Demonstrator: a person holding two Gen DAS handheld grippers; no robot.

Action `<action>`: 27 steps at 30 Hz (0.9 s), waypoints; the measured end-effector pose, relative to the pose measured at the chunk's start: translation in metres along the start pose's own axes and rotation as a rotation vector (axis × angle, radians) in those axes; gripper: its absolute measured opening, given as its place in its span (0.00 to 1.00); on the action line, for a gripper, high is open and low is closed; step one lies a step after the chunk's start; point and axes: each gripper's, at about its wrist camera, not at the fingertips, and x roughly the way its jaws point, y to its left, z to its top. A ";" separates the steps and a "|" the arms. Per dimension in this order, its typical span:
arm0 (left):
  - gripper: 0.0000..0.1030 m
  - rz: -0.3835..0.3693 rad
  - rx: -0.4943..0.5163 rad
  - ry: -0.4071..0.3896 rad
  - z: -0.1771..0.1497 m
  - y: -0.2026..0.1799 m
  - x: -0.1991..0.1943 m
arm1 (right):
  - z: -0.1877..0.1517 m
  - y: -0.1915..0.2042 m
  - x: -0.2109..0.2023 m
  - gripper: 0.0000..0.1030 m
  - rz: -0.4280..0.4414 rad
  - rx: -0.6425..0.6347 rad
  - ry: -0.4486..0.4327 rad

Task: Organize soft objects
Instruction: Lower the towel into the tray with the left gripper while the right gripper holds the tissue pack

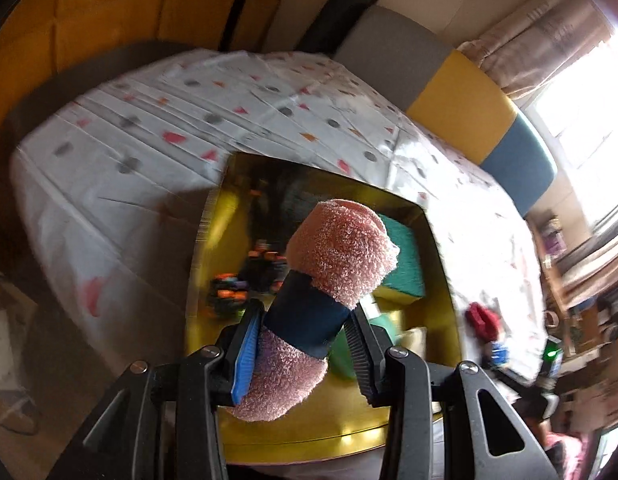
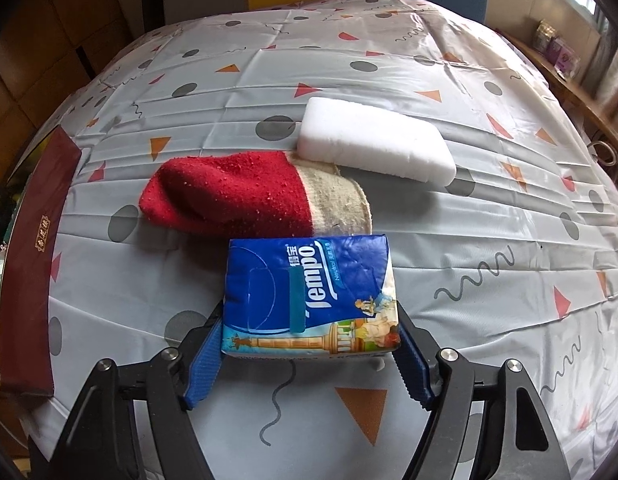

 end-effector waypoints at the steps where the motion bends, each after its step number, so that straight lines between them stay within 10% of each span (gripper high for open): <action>1: 0.40 -0.017 -0.005 0.011 0.005 -0.005 0.006 | -0.001 0.001 0.000 0.74 -0.004 -0.005 -0.002; 18: 0.49 0.143 0.133 0.114 0.057 -0.034 0.107 | -0.002 0.007 0.000 0.74 -0.024 -0.032 -0.019; 27: 0.52 0.209 0.217 -0.073 0.030 -0.045 0.050 | 0.000 0.008 0.002 0.74 -0.028 -0.038 -0.025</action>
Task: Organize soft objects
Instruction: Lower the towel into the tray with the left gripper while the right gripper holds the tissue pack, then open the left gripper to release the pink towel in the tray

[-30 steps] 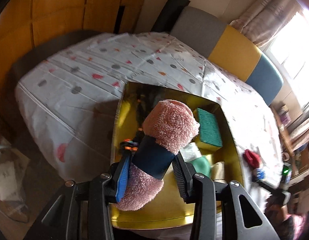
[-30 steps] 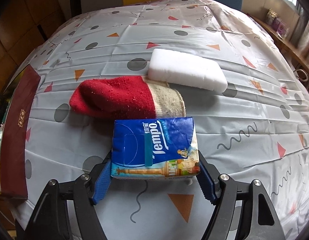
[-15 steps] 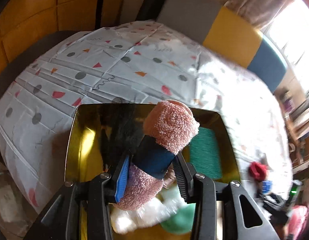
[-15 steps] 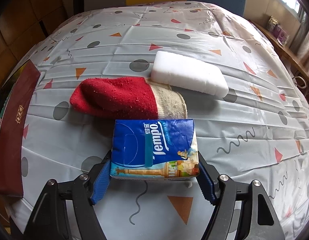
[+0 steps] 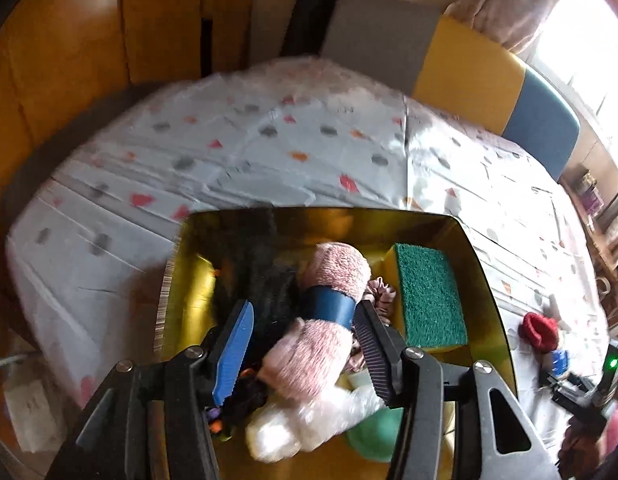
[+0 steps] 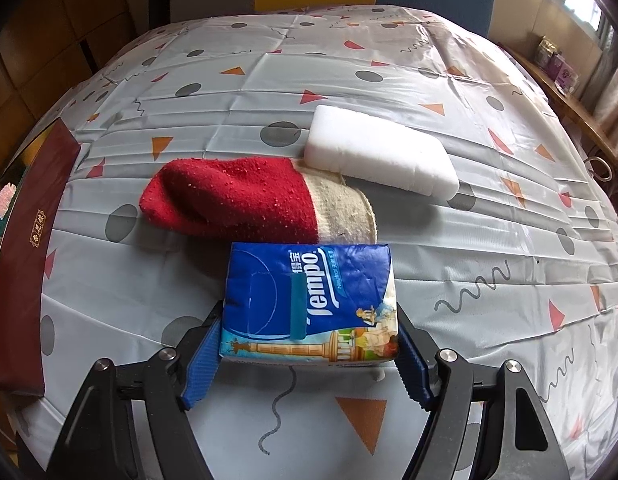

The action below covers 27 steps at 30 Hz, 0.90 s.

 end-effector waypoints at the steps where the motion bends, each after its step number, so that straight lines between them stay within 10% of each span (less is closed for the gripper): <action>1: 0.52 0.010 0.013 -0.019 -0.003 -0.001 -0.006 | 0.000 0.000 0.000 0.74 -0.002 -0.002 -0.001; 27: 0.52 0.074 0.100 -0.106 -0.069 -0.010 -0.061 | -0.007 0.004 -0.003 0.71 -0.024 -0.032 -0.031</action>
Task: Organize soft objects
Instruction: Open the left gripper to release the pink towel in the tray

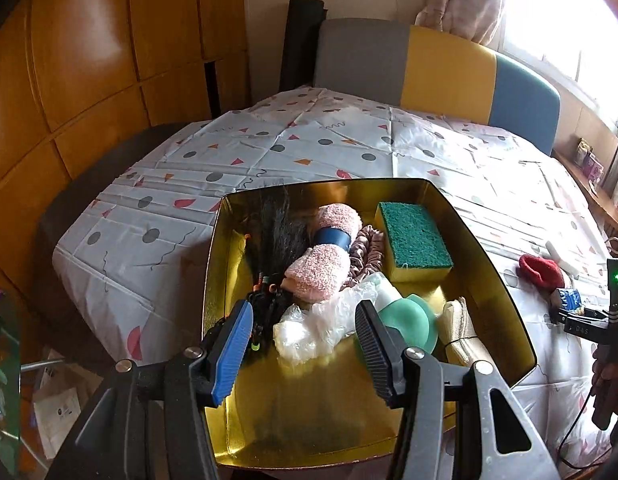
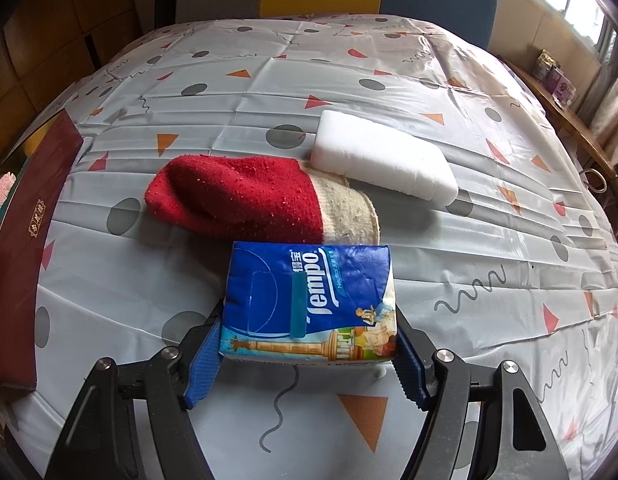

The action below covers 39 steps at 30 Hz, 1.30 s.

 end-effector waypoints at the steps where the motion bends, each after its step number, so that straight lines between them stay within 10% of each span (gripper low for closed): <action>1: 0.52 -0.001 -0.002 0.001 0.000 0.000 0.000 | 0.000 0.000 0.000 0.71 0.000 -0.002 -0.001; 39: 0.52 -0.012 -0.025 0.001 -0.010 0.016 -0.007 | -0.001 0.002 -0.005 0.71 0.014 0.006 0.043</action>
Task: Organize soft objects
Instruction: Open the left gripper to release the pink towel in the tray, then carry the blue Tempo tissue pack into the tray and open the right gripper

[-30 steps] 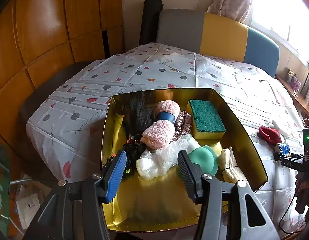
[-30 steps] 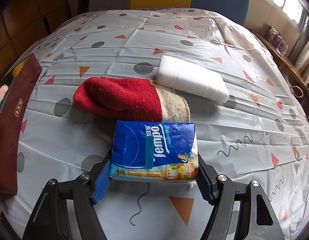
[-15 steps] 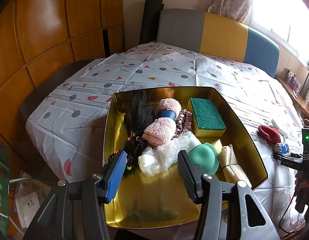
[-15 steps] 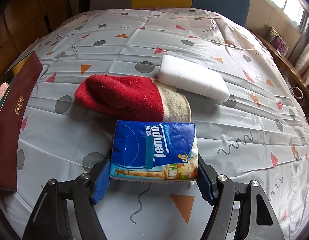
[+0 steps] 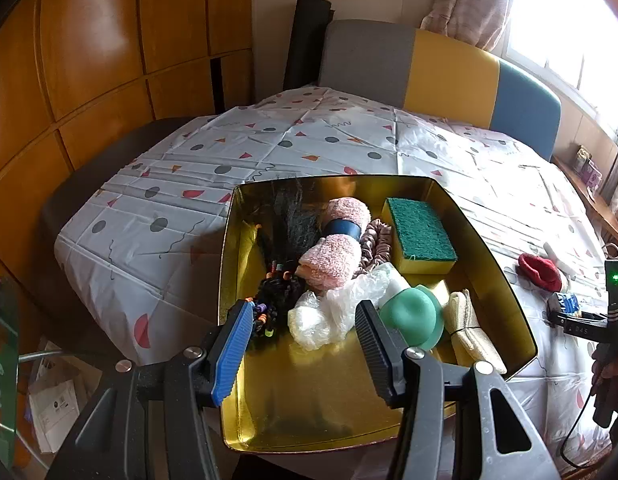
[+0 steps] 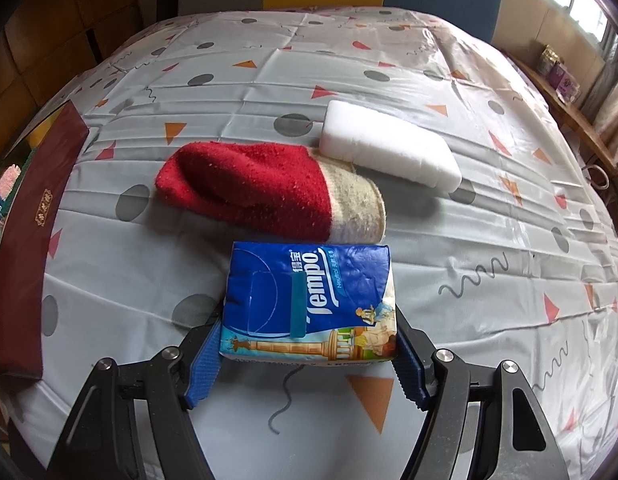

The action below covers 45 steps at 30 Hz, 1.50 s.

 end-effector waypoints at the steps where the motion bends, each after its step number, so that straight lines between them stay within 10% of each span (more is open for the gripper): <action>1: 0.52 -0.002 -0.003 0.001 0.000 0.001 0.000 | -0.001 0.001 -0.001 0.71 0.004 0.004 0.006; 26: 0.52 -0.009 -0.037 0.005 -0.006 0.014 0.004 | -0.018 0.069 -0.053 0.71 0.148 -0.081 -0.077; 45: 0.52 0.039 -0.115 -0.020 -0.001 0.048 -0.002 | -0.023 0.233 -0.110 0.71 0.449 -0.386 -0.168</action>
